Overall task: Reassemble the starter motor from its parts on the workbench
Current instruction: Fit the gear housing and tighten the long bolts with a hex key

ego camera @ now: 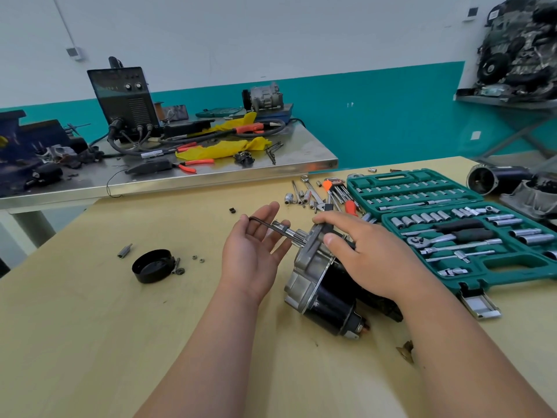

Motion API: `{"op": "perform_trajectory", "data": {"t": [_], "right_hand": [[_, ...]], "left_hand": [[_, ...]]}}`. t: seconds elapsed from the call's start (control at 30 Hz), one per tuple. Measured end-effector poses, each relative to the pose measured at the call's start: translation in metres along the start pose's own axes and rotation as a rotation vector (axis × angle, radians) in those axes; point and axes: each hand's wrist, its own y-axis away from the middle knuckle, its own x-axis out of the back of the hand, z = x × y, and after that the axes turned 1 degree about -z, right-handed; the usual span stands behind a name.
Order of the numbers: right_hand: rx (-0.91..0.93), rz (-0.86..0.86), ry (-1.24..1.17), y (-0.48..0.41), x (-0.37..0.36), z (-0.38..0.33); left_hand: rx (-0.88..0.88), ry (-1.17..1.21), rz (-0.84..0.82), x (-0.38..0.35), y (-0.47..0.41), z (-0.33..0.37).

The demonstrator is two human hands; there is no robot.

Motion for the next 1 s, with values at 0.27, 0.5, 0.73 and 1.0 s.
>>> {"op": "perform_trajectory", "data": {"t": [0.27,0.5,0.73,1.0], "right_hand": [[0.005,0.009,-0.003,-0.0004,-0.0007,0.0008],[0.01,0.009,0.007,-0.001,-0.0013,0.0007],[0.009,0.012,0.007,-0.0004,-0.0006,0.0005],[0.013,0.009,0.008,-0.0002,-0.0005,0.0003]], "left_hand": [[0.026,0.071,-0.05,0.0038,-0.0018,0.0001],[0.043,0.072,-0.045,0.0004,-0.0003,-0.0018],[0.046,0.063,-0.014,-0.0024,0.0016,-0.0016],[0.051,0.053,0.005,-0.0033,0.0029,-0.0014]]}}
